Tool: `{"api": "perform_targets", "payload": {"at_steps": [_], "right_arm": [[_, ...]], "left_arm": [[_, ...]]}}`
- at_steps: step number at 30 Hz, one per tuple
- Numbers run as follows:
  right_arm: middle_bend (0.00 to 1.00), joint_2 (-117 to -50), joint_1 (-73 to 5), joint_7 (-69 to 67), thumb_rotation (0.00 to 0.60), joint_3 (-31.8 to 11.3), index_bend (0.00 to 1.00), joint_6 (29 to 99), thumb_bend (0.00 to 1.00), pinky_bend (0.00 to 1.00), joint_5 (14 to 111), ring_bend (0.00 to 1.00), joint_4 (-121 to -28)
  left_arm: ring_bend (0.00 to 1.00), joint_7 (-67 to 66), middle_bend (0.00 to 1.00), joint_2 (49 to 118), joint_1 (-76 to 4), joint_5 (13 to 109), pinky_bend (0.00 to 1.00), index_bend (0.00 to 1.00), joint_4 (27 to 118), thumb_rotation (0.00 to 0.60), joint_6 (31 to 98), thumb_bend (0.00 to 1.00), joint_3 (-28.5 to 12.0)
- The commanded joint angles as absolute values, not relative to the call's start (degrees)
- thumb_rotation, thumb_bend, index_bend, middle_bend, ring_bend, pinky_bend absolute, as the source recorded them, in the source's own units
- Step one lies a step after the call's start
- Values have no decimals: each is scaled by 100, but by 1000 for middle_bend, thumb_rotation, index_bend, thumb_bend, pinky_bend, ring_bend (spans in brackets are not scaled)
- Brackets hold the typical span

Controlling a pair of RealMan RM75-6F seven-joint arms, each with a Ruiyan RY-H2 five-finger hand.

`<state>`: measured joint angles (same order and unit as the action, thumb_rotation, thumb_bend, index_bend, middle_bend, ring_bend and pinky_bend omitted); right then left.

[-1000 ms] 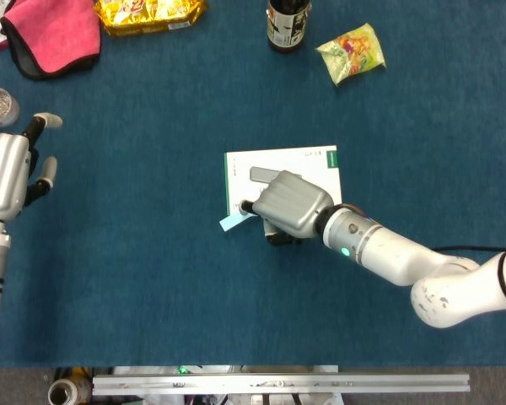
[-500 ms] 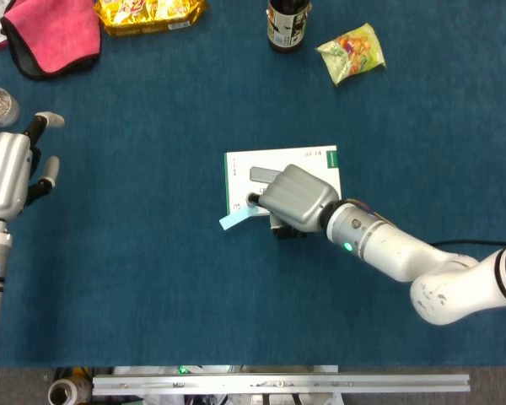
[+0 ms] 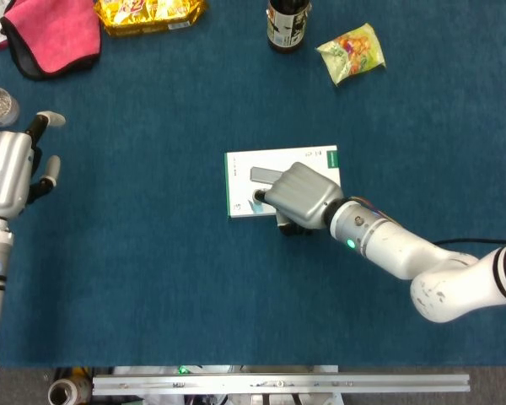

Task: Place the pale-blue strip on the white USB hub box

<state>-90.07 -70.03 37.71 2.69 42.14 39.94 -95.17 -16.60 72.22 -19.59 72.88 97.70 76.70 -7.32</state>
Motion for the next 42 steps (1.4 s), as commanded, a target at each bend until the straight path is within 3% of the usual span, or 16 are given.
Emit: {"api": "perform_targets", "payload": {"at_steps": [1,15,25,42], "right_arm": [[1000,-8938,-6970,3717,286,252,270,4298,1000,1000,4097,1000,-9618],[1000,-8895,-6904,3708,300,412,270,4335,1000,1000,4234,1000,-9753],[1000,-8956,-6938,3690,344,384,270,4350,1000,1000,4205,1000,-9715],[1000,-9101,-6989,3656,349,333,270,4301,1000,1000,4186,1000,-9594]], "left_arm": [[976,-1668,958,7220,-1956,7293,997,305,9771,600,7672,385,-735],[975,-1714,957,7215,-1936,7250,997,305,9830,600,7632,385,-741],[975,-1699,957,7203,-1912,7219,997,305,9822,600,7639,386,-762],[975,-1668,957,7178,-1886,7163,997,305,9812,600,7618,386,-787]]}}
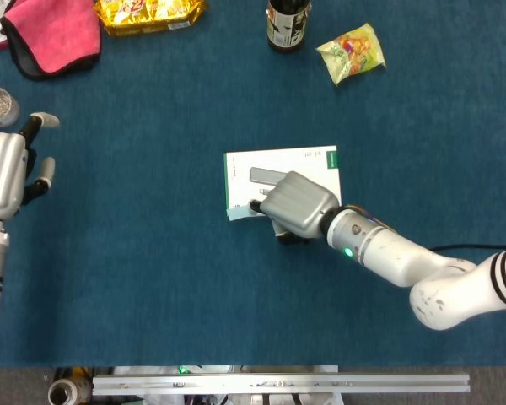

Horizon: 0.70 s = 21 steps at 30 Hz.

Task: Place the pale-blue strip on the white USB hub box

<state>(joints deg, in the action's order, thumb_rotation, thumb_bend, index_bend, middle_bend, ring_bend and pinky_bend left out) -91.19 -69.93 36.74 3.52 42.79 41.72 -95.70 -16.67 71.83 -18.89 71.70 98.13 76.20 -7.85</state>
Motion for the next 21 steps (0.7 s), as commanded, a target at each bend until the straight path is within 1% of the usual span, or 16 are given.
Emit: {"api": "perform_targets", "payload": {"at_steps": [1,6,15,21], "right_arm": [[1000,-9084,-6979,3636,349,321,270,4320,1000,1000,4204,1000,-9614],[1000,-9032,-6966,3583,350,290,270,4337,1000,1000,4213,1000,-9605],[1000,-9189,-7055,3622,350,304,270,4206,1000,1000,4067,1000,-9351],[1000,-9055,-7003,3582,350,305,275,4320,1000,1000,4237,1000,-9609]], "left_arm": [[975,-1669,957,7175,-1885,7163,997,305,9813,600,7619,386,-787],[975,-1649,957,7172,-1886,7171,997,304,9819,600,7609,385,-792],[975,-1660,957,7147,-1886,7143,997,304,9823,600,7595,385,-806],[975,-1667,957,7148,-1883,7151,997,304,9830,600,7612,386,-814]]}}
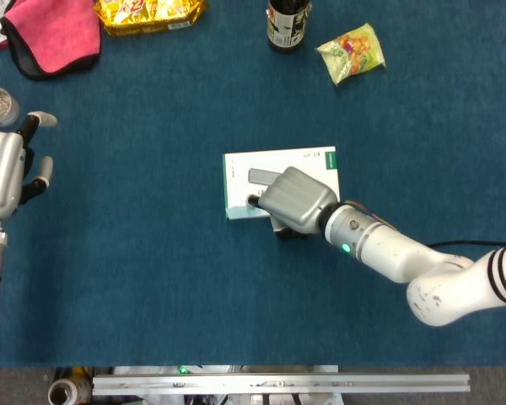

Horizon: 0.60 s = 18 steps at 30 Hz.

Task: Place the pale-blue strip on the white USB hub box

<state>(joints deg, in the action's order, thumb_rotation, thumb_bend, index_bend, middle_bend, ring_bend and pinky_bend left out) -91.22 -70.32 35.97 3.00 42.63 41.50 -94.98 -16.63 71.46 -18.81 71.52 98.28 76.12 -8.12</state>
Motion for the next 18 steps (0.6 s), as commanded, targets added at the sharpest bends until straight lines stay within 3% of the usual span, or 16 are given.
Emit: {"api": "perform_targets", "payload": {"at_steps": [1,18], "right_arm": [[1000,-9038,-6996,3583,350,311,276,4333,1000,1000,4264,1000,-9647],[1000,-9145,-7092,3660,362,328,276,4312,1000,1000,4126,1000,-9628]], "left_arm": [[975,-1667,957,7147,-1884,7153,997,304,9837,600,7610,386,-813],[975,-1645,956,7127,-1867,7118,997,304,9826,600,7611,386,-826]]}}
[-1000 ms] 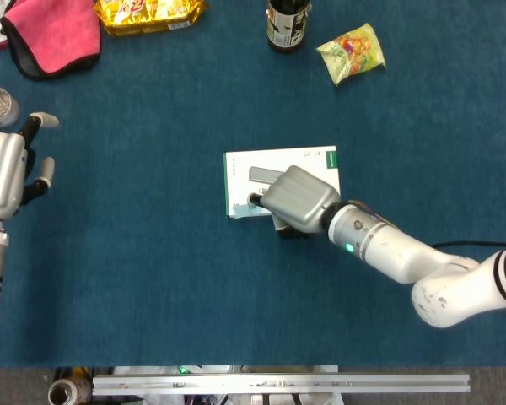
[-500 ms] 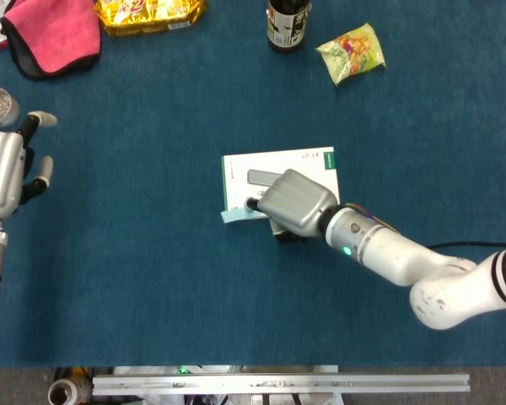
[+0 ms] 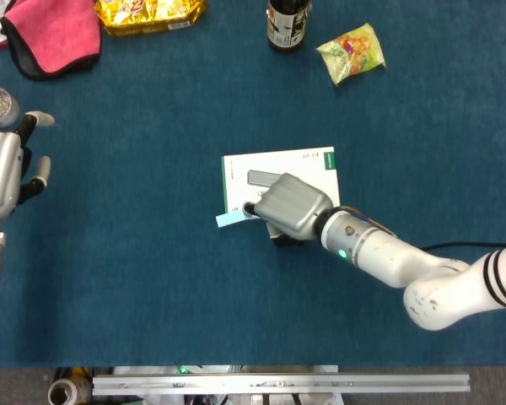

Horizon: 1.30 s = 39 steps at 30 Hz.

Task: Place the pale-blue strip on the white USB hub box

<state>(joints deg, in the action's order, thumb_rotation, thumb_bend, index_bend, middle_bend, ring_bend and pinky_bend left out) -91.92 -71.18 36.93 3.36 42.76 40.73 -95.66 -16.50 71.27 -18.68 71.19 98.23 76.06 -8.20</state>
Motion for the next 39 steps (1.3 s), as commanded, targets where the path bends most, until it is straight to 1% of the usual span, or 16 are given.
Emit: {"api": "perform_targets", "payload": {"at_steps": [1,6,11,24,32,36,39], "right_arm": [[1000,-9116,-7080,3655,365,337,276,4331,1000,1000,4150,1000,-9661],[1000,-9019,-7030,3674,369,420,276,4395,1000,1000,4185,1000,-9757],[1000,-9034,-7020,3662,371,459,276,4343,1000,1000,4106,1000,-9665],[1000,-8915,-6944,3630,375,472,277,4447,1000,1000,4235,1000,-9821],[1000,-8943,-6961,3677,382,493,277,4413,1000,1000,4146,1000,-9776],[1000,-8762,-6873,3582,381,436,277,4563,1000,1000,4326,1000,-9978],[1000,-8445,-6712,3501,380,460,277,4808,1000,1000,4532,1000,-10255]], "left_arm": [[975,-1647,956,7128,-1868,7120,997,304,9825,600,7614,386,-828],[975,-1676,956,7134,-1880,7114,997,304,9843,600,7589,386,-822],[975,-1686,956,7150,-1886,7101,997,303,9848,600,7579,385,-822],[975,-1721,955,7158,-1890,7079,997,302,9856,600,7584,385,-831],[975,-1755,955,7163,-1884,7064,997,302,9862,600,7601,385,-831],[974,-1734,953,7147,-1877,7062,997,301,9869,600,7620,385,-845],[963,-1697,944,7124,-1867,7100,996,299,9867,600,7641,385,-844]]}}
